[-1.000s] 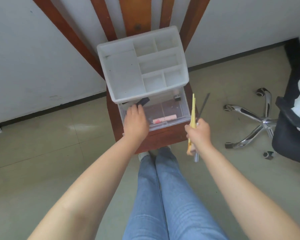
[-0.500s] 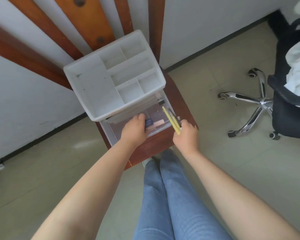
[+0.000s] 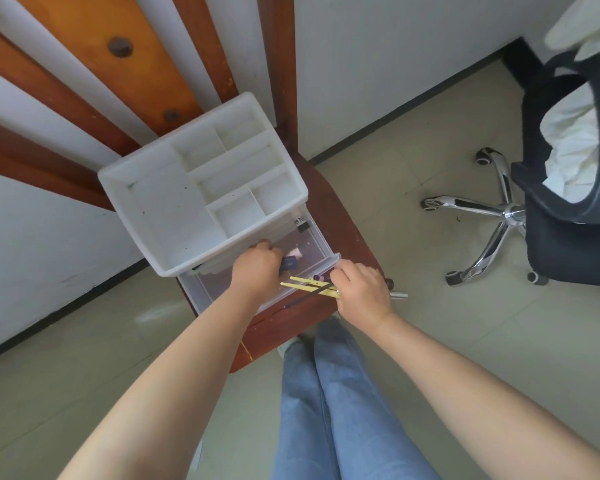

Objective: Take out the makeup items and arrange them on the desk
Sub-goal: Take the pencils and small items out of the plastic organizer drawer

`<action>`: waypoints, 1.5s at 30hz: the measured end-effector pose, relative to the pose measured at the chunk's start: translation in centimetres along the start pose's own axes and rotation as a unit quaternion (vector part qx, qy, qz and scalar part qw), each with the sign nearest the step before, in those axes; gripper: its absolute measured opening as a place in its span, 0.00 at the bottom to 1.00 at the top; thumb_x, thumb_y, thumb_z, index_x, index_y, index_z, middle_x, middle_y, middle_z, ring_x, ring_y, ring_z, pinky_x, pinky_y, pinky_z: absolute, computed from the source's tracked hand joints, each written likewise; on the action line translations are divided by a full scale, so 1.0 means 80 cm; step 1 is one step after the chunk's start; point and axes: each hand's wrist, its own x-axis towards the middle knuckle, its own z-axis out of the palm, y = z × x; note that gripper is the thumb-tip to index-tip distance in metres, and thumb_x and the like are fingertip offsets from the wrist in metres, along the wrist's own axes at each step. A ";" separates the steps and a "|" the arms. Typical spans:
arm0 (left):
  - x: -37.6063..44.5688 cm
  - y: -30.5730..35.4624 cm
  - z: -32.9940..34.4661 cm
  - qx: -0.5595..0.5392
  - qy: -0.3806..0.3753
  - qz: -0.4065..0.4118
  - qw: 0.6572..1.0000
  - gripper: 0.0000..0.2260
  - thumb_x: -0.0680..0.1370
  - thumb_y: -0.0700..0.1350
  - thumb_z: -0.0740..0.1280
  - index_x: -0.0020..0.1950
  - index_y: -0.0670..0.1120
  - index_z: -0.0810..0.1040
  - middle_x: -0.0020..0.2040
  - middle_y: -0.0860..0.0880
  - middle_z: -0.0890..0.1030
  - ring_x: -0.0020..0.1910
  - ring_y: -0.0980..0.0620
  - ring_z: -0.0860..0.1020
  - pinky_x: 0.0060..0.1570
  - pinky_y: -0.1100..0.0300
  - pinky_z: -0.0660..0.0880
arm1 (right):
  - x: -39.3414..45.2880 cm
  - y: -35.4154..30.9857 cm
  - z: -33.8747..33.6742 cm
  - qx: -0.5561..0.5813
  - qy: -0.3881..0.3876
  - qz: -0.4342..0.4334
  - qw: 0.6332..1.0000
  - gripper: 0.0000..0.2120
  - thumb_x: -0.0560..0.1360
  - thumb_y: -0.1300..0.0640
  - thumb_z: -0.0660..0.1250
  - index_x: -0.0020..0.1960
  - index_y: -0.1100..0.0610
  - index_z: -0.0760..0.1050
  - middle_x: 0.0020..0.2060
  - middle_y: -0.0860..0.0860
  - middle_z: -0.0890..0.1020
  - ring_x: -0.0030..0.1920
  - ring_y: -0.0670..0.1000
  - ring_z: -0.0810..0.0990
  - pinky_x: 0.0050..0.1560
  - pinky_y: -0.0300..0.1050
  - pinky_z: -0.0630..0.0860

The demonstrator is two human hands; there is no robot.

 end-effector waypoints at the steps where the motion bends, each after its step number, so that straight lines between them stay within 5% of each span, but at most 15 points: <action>1: 0.000 0.000 -0.003 0.003 0.011 -0.002 1.000 0.12 0.77 0.44 0.62 0.58 0.43 0.74 0.57 0.44 0.74 0.56 0.43 0.73 0.48 0.54 0.71 | 0.001 0.001 0.001 -0.001 0.008 -0.008 1.000 0.09 0.62 0.63 0.55 0.29 0.58 0.73 0.29 0.53 0.79 0.24 0.53 0.74 0.25 0.36 0.66; 10: 0.022 0.004 0.000 0.069 0.068 0.113 0.989 0.16 0.78 0.40 0.61 0.66 0.45 0.68 0.77 0.51 0.48 0.76 0.48 0.49 0.73 0.54 0.55 | 0.005 0.009 0.003 0.024 0.010 -0.029 0.999 0.11 0.63 0.63 0.52 0.30 0.60 0.73 0.31 0.55 0.80 0.24 0.55 0.74 0.26 0.36 0.68; 21: 0.009 -0.017 0.017 0.065 0.045 0.122 0.989 0.14 0.77 0.38 0.62 0.62 0.40 0.71 0.63 0.42 0.72 0.66 0.44 0.68 0.64 0.54 0.65 | -0.006 0.008 0.012 0.036 0.018 -0.031 0.999 0.10 0.62 0.62 0.56 0.30 0.61 0.75 0.36 0.57 0.82 0.26 0.56 0.78 0.26 0.37 0.71; 23: -0.002 -0.021 0.019 0.017 0.080 0.143 0.986 0.11 0.69 0.36 0.71 0.51 0.37 0.77 0.52 0.39 0.79 0.55 0.41 0.77 0.49 0.53 0.75 | -0.010 0.003 0.012 0.043 0.011 -0.021 0.999 0.03 0.57 0.65 0.66 0.31 0.62 0.75 0.37 0.58 0.82 0.26 0.56 0.79 0.26 0.37 0.72; 25: -0.013 -0.027 0.024 -0.006 0.104 0.122 0.987 0.11 0.66 0.38 0.74 0.45 0.38 0.77 0.46 0.41 0.80 0.48 0.43 0.79 0.36 0.57 0.75 | -0.012 -0.002 0.015 0.054 -0.005 -0.009 0.999 0.13 0.48 0.70 0.73 0.31 0.63 0.75 0.37 0.58 0.82 0.27 0.57 0.79 0.26 0.39 0.74; 27: -0.026 -0.027 0.027 -0.055 0.078 0.064 0.993 0.10 0.75 0.41 0.65 0.54 0.39 0.74 0.55 0.42 0.77 0.57 0.45 0.73 0.43 0.56 0.70 | -0.009 -0.006 0.015 0.057 -0.017 -0.001 0.998 0.16 0.46 0.70 0.75 0.32 0.62 0.76 0.35 0.58 0.82 0.26 0.57 0.79 0.25 0.39 0.73; 30: -0.038 -0.035 0.036 -0.119 0.084 0.008 0.989 0.10 0.77 0.41 0.63 0.55 0.38 0.73 0.56 0.42 0.75 0.57 0.43 0.71 0.46 0.55 0.67 | -0.009 -0.010 0.012 0.066 -0.023 0.001 0.998 0.17 0.46 0.71 0.75 0.32 0.63 0.76 0.34 0.57 0.81 0.25 0.57 0.78 0.25 0.39 0.74; 35: -0.049 -0.049 0.032 -0.046 0.137 0.038 0.989 0.11 0.63 0.33 0.74 0.43 0.37 0.77 0.46 0.40 0.81 0.46 0.40 0.79 0.38 0.53 0.75 | -0.015 -0.012 0.012 0.056 -0.041 -0.015 0.997 0.19 0.44 0.71 0.76 0.33 0.63 0.76 0.35 0.58 0.82 0.26 0.57 0.79 0.25 0.39 0.74; 39: -0.041 -0.057 0.028 0.037 0.026 -0.011 0.999 0.14 0.76 0.41 0.63 0.61 0.40 0.71 0.64 0.42 0.72 0.64 0.42 0.68 0.60 0.52 0.65 | -0.015 -0.016 0.013 0.063 -0.041 -0.023 0.997 0.19 0.44 0.72 0.75 0.33 0.64 0.76 0.35 0.58 0.81 0.26 0.57 0.79 0.25 0.40 0.75; 45: -0.048 -0.061 0.029 0.032 -0.035 -0.005 0.999 0.10 0.76 0.40 0.60 0.57 0.41 0.70 0.53 0.42 0.79 0.53 0.41 0.75 0.46 0.56 0.68 | -0.014 -0.023 0.014 0.055 -0.027 -0.019 0.998 0.19 0.43 0.71 0.76 0.32 0.63 0.75 0.34 0.57 0.81 0.26 0.56 0.78 0.25 0.38 0.73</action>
